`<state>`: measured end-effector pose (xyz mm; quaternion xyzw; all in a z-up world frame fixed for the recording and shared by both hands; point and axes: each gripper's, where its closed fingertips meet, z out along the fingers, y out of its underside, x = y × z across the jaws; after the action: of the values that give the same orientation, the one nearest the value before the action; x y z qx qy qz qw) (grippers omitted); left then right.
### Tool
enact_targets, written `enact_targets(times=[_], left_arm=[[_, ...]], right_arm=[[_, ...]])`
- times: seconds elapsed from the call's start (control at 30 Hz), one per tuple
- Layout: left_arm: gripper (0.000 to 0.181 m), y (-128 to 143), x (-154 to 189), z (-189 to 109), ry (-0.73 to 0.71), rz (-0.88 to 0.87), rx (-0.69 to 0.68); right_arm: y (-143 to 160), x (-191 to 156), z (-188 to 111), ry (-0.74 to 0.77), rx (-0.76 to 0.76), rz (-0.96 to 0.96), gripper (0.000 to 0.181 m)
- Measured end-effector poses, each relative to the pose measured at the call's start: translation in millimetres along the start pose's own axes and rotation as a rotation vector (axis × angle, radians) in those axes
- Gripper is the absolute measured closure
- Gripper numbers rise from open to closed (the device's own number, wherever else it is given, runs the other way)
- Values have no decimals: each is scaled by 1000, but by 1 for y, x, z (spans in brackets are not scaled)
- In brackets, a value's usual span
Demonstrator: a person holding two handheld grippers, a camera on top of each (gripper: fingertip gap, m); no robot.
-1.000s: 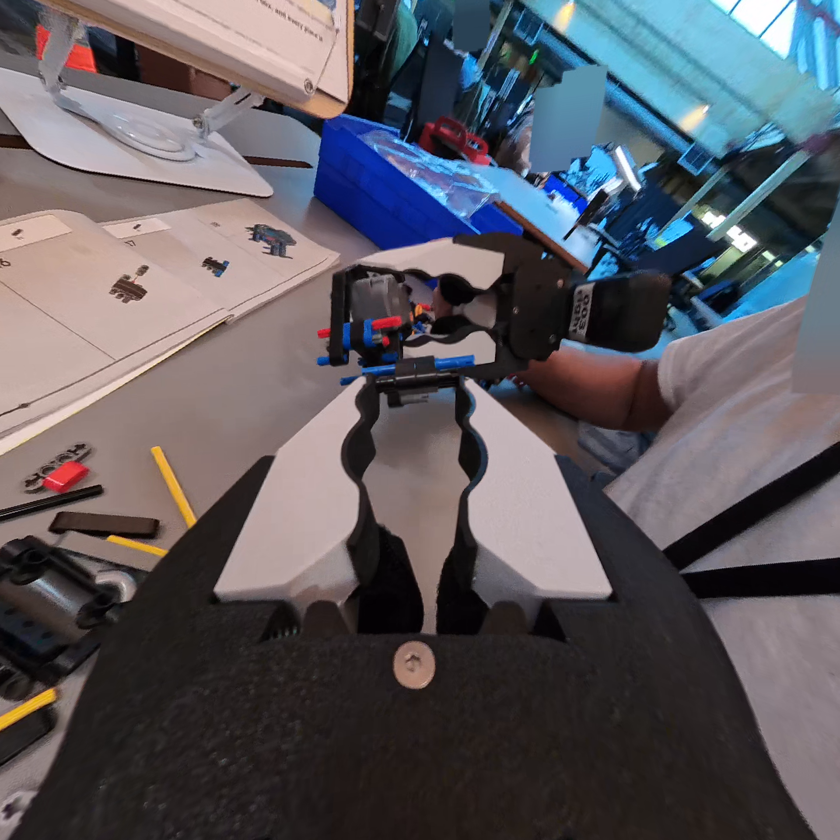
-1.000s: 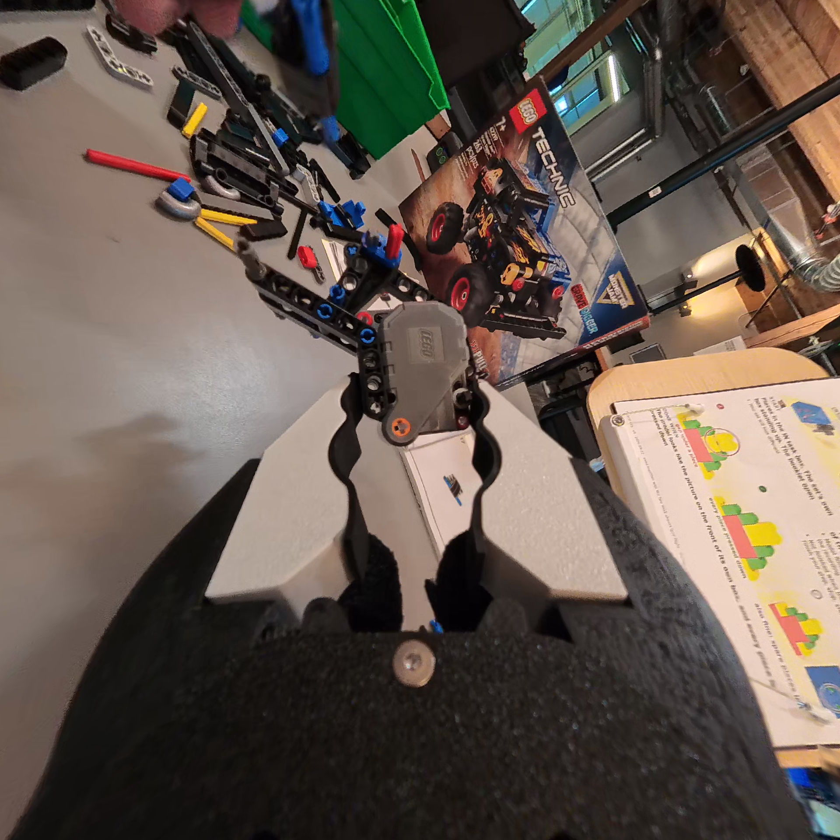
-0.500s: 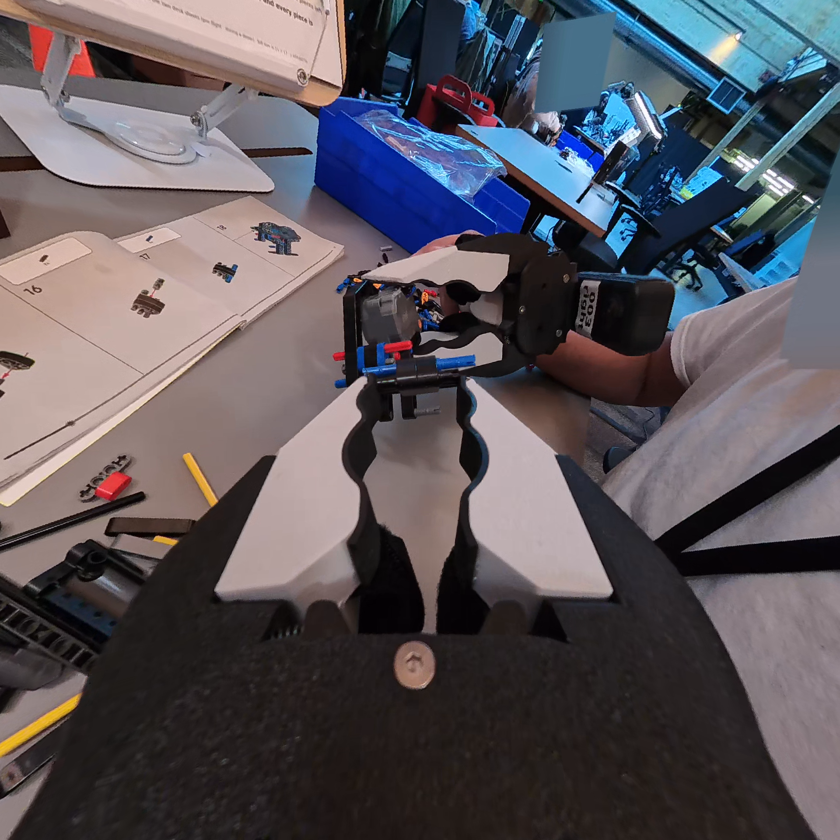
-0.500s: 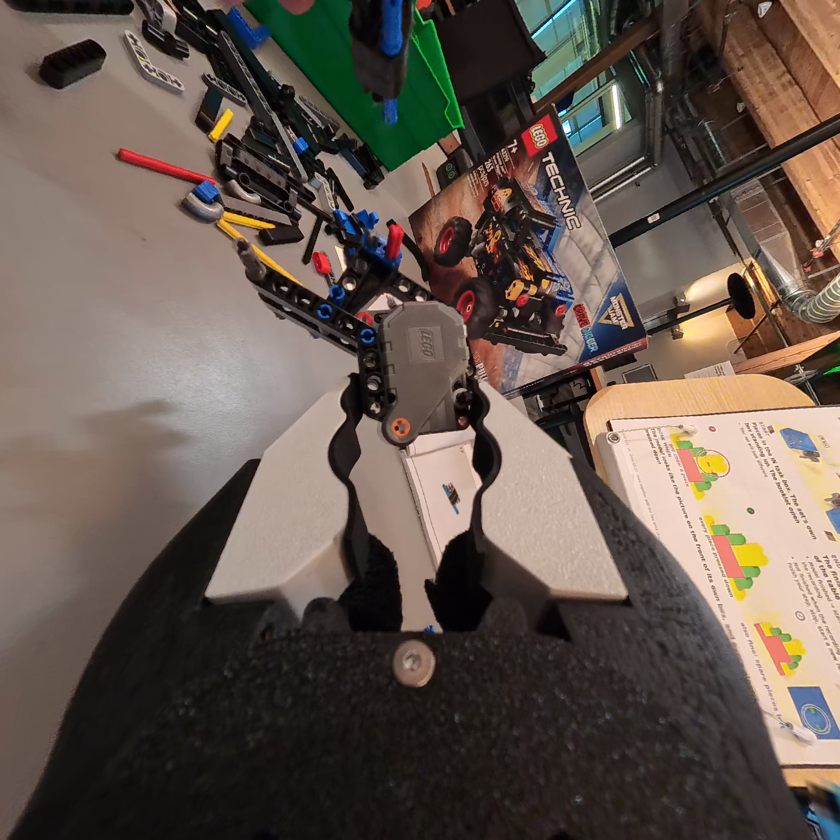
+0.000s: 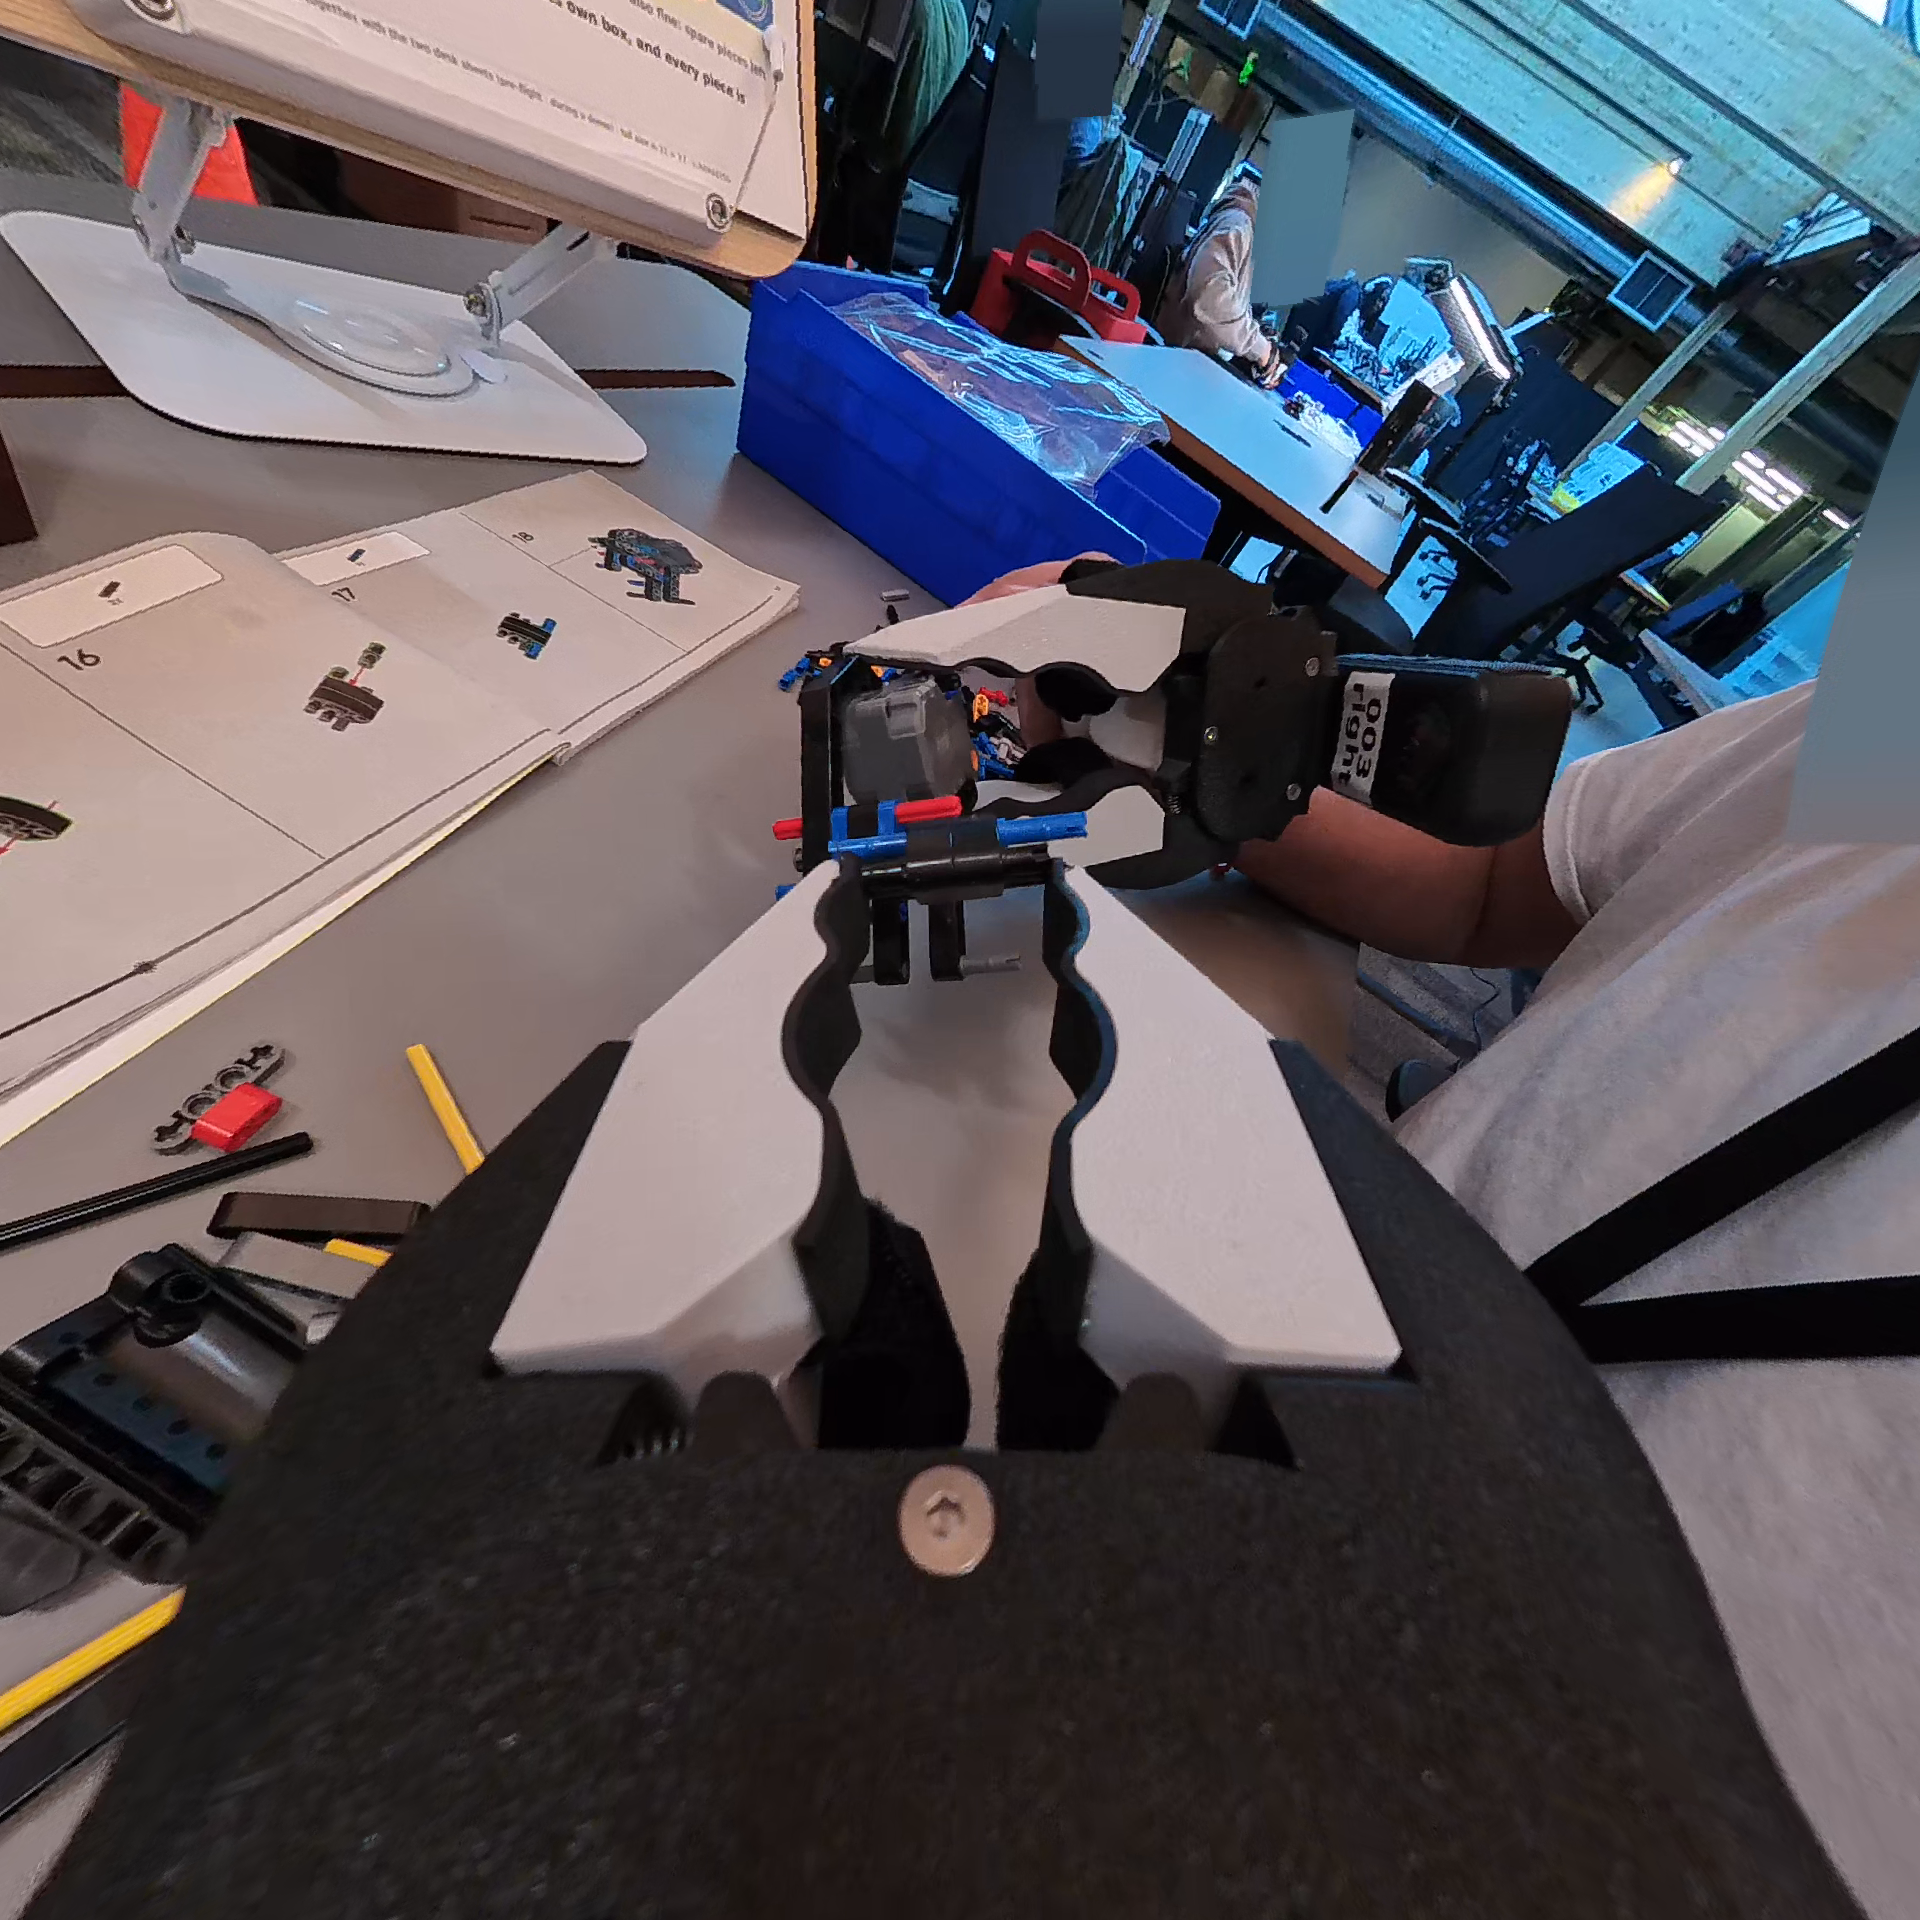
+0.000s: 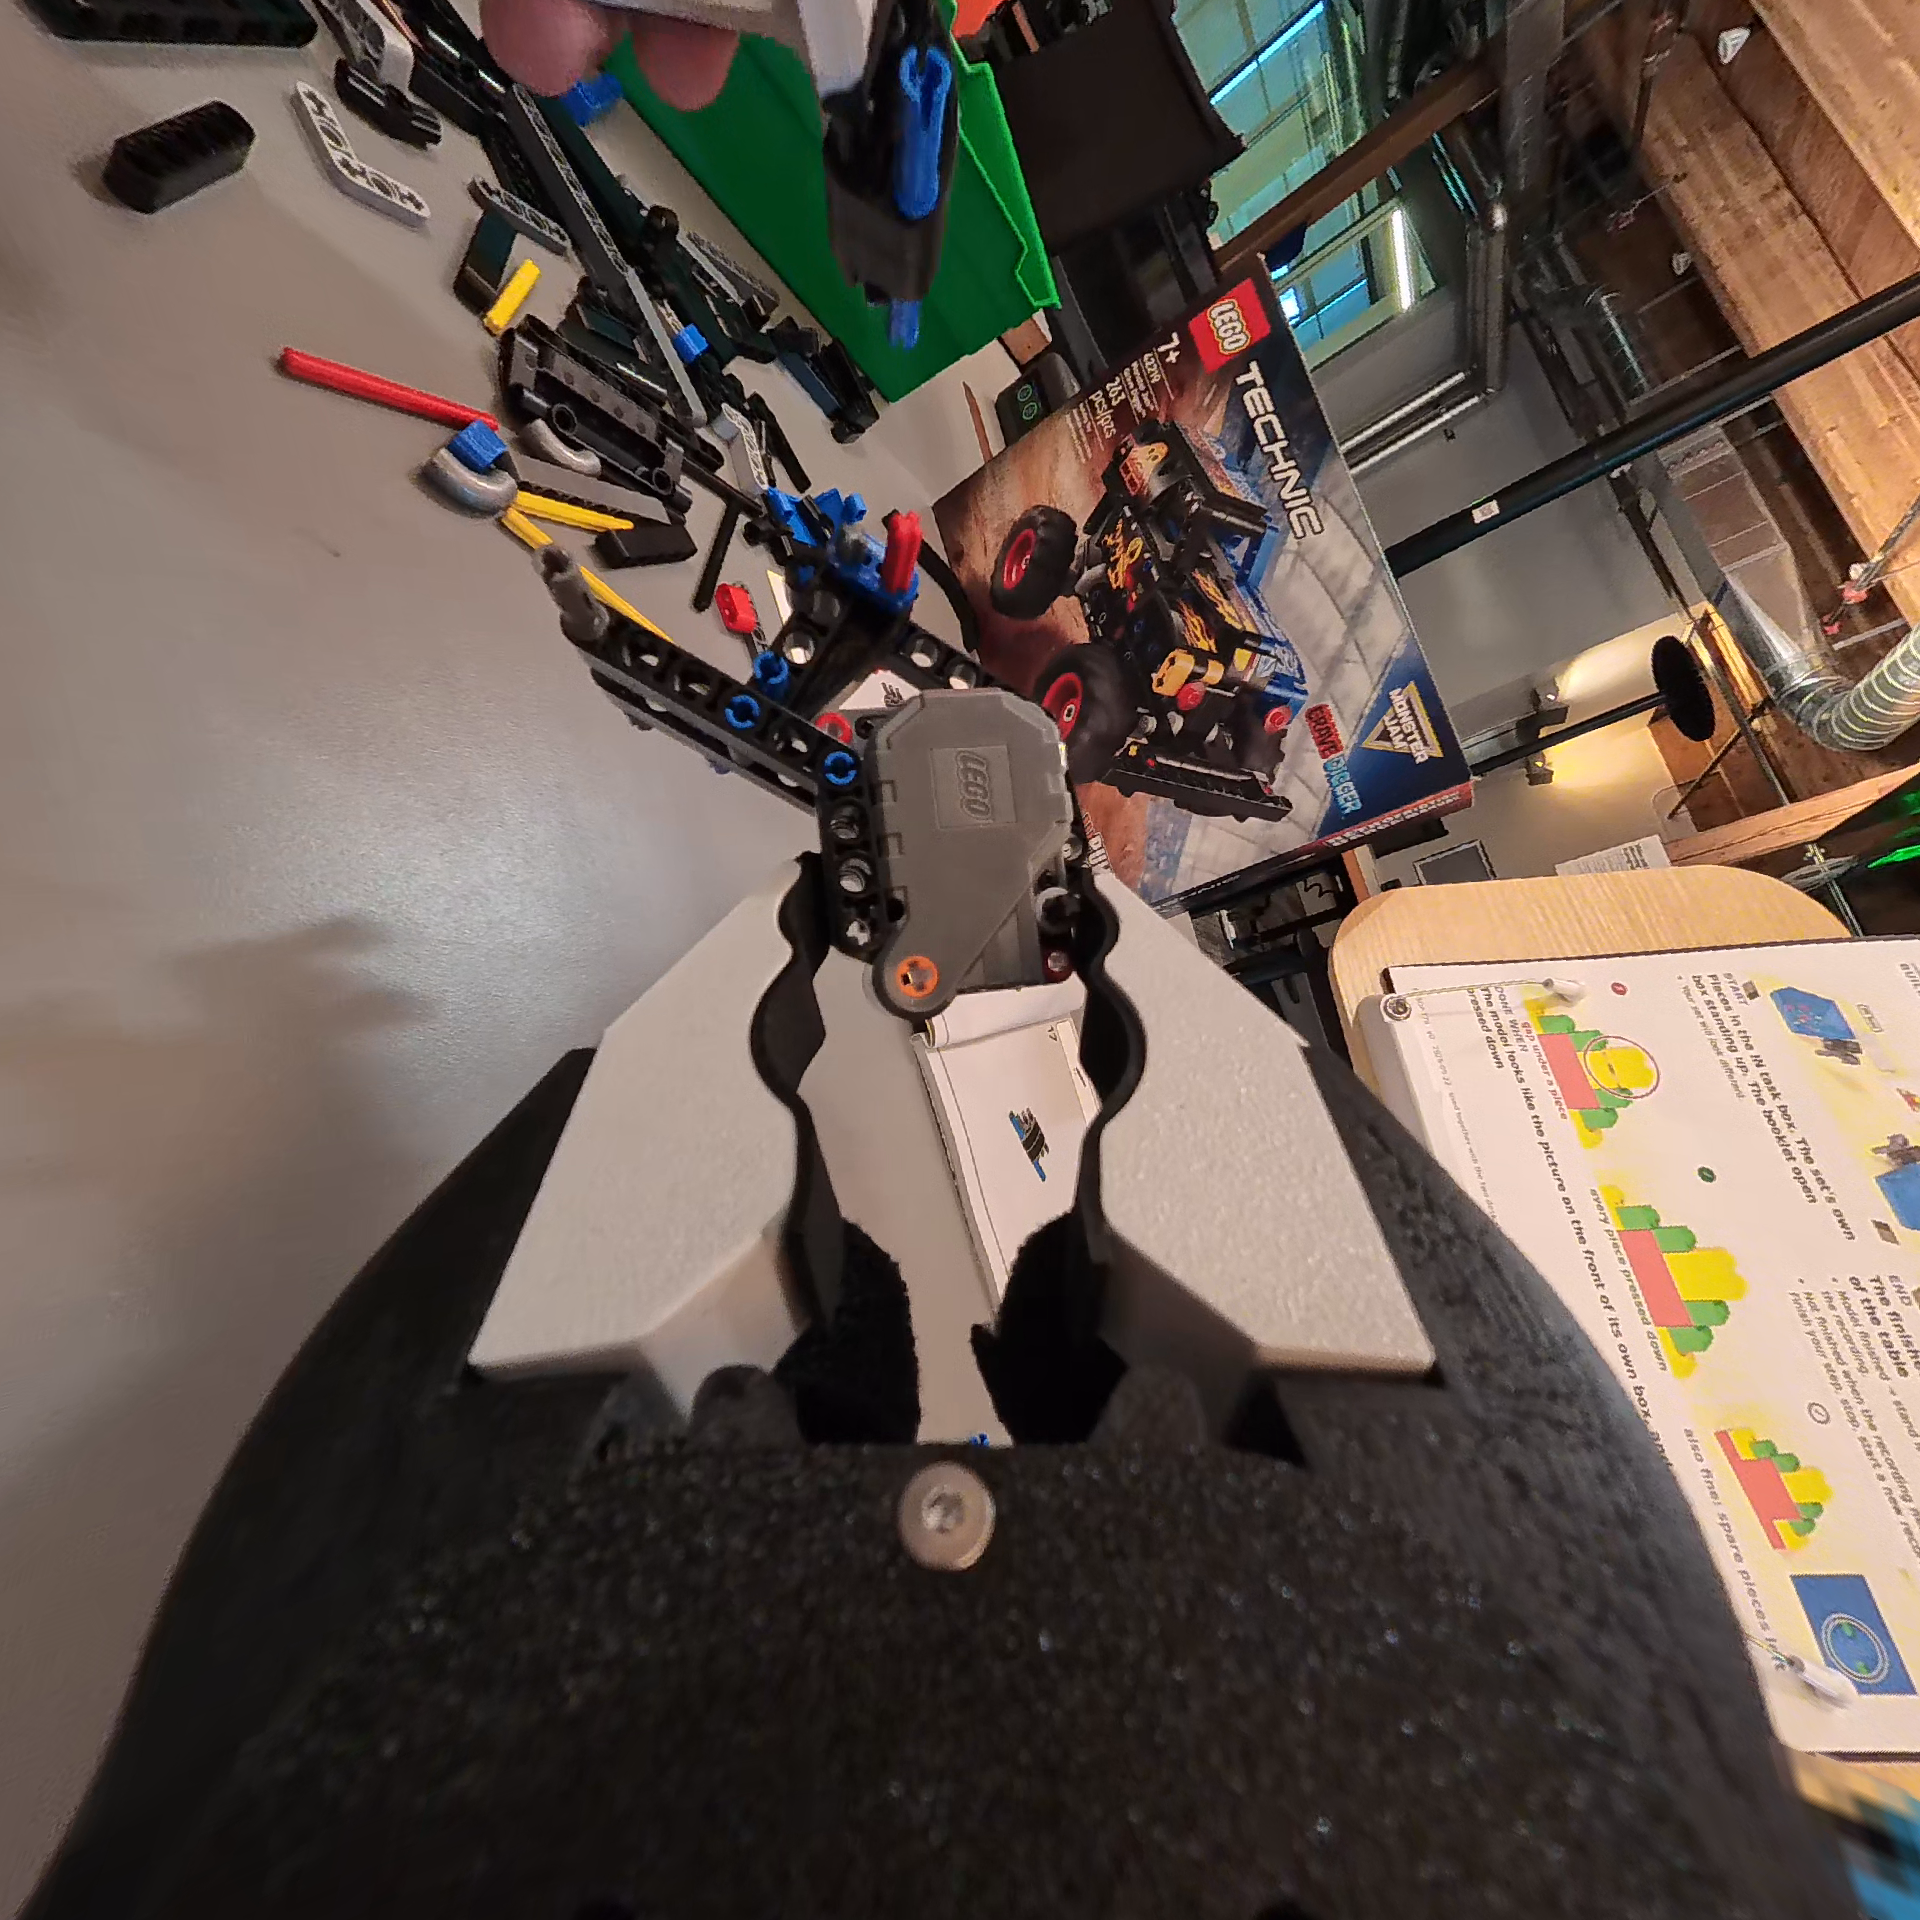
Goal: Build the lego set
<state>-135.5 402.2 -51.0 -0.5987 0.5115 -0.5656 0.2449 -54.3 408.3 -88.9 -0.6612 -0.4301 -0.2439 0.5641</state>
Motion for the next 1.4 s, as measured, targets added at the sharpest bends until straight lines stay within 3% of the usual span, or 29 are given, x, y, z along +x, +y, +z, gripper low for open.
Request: enact_targets(times=[1.4], left_arm=[[150, 1, -4, 4, -31, 3, 24]], right_arm=[[0, -1, 1, 2, -7, -14, 135]])
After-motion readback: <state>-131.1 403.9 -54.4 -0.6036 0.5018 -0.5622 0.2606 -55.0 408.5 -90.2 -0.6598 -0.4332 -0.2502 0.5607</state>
